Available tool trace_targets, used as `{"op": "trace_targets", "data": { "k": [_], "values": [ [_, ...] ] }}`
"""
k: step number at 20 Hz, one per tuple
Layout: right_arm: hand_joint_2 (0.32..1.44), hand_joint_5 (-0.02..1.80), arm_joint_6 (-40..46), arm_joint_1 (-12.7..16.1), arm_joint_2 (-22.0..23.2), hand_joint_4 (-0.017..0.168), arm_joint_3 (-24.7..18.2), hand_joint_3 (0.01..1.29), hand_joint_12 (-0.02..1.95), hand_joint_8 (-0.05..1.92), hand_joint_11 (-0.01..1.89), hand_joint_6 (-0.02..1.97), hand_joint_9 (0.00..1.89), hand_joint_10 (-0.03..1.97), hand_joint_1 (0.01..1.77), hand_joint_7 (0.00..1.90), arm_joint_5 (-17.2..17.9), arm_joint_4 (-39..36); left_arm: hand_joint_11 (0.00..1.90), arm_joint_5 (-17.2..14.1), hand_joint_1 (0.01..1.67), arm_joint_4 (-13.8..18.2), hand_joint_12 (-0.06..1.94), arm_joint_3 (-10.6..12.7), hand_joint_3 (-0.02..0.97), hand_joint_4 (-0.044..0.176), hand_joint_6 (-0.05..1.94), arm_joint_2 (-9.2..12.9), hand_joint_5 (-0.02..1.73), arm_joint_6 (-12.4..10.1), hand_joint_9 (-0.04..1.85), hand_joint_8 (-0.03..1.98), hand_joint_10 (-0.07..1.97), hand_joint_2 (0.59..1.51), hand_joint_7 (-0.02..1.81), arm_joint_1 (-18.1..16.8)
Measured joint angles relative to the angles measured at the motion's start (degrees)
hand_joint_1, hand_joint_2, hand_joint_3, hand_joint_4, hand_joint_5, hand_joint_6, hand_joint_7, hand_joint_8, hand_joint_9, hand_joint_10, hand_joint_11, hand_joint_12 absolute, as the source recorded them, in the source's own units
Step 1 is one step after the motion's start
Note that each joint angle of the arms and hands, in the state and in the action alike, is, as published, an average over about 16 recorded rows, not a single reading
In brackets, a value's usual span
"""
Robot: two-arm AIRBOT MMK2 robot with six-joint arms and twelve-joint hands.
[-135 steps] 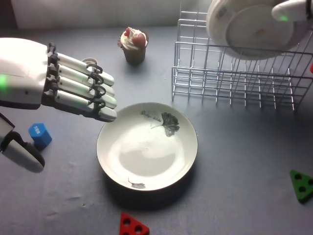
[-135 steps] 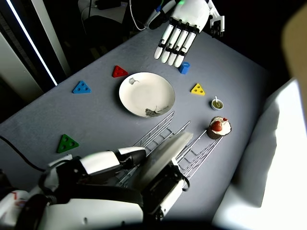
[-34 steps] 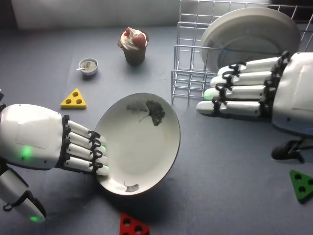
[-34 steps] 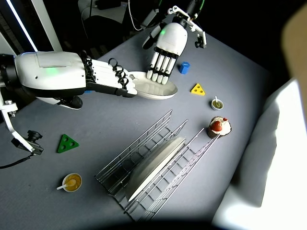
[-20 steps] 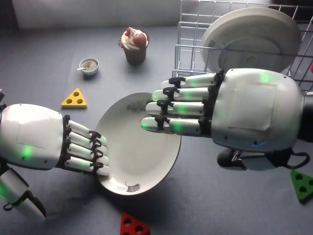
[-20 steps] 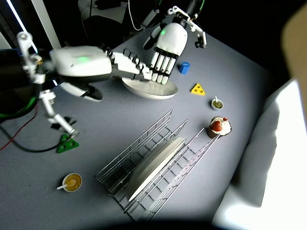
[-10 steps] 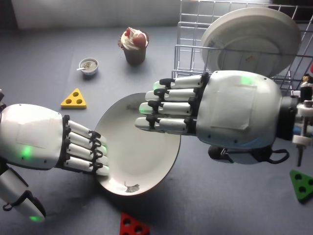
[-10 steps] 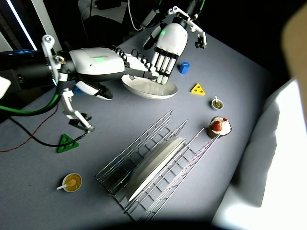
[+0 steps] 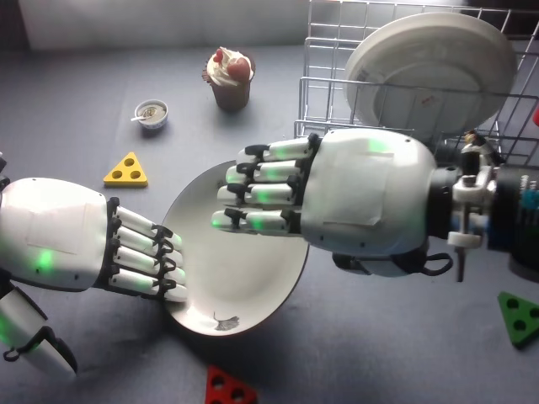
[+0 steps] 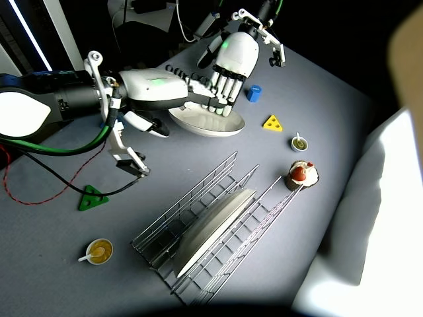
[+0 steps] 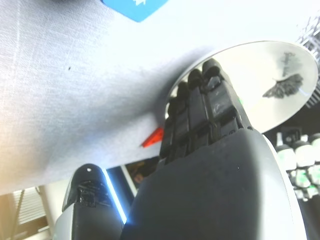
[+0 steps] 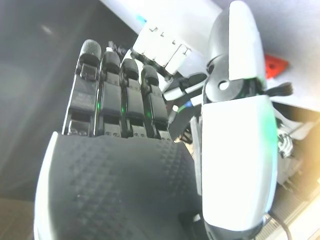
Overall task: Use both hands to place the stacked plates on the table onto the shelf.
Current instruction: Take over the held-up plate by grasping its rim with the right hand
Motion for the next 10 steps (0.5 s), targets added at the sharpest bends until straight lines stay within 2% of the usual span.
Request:
{"op": "trace_targets", "data": {
  "k": [10],
  "values": [
    [0.93,0.26,-1.7,0.3,-4.9,0.004,2.5,0.01,0.03,0.01,0.35,0.02,0.25,0.01,1.24,0.23,-2.3,0.0,0.23,0.0,0.04,0.0,0.00,0.1,0.017,-0.011,-0.02,-0.1,0.16,-0.1,0.24,-0.01,-0.01,1.068,0.22,0.0]
  ]
}}
